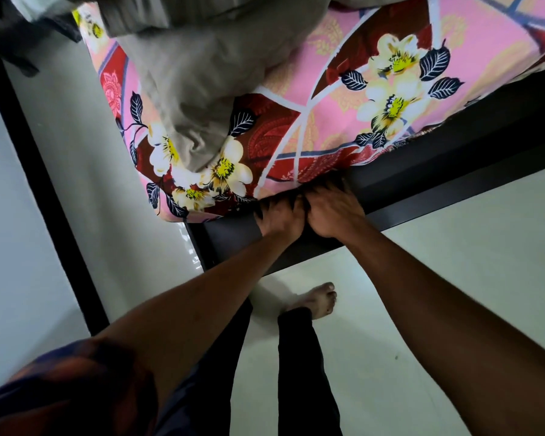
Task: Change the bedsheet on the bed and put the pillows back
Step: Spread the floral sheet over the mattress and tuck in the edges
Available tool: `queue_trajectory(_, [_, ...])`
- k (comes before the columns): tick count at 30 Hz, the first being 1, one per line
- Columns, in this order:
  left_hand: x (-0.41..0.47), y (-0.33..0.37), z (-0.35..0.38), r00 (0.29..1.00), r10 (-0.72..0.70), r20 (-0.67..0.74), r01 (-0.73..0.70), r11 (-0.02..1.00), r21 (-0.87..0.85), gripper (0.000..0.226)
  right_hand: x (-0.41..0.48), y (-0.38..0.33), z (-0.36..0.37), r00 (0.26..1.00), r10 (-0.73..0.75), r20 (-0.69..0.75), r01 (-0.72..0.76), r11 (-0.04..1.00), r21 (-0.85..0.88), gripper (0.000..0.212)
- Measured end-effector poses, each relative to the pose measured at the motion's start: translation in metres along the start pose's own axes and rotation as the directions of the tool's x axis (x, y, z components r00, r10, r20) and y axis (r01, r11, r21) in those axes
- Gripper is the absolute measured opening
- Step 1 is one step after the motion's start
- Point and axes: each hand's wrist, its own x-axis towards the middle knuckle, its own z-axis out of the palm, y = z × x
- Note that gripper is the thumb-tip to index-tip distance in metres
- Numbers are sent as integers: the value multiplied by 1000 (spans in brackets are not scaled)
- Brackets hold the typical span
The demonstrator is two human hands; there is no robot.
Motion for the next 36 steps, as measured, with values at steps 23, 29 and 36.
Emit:
queue_trajectory(23, [0,26,5,1000,6,12,-4,983,-186,61,17,24,-12,993,21,117,-15,999,-49,65])
queue_trajectory(29, [-50,35,-15,975,214,-54,-221,944,-243,50,6,18,-24,992,-22,126,16,999,50,63])
queue_trajectory(36, [-62,101,-57,812,534,-235,-569,814,-118,25,-53,77,-95,979,190,-71,-143,896,420,33])
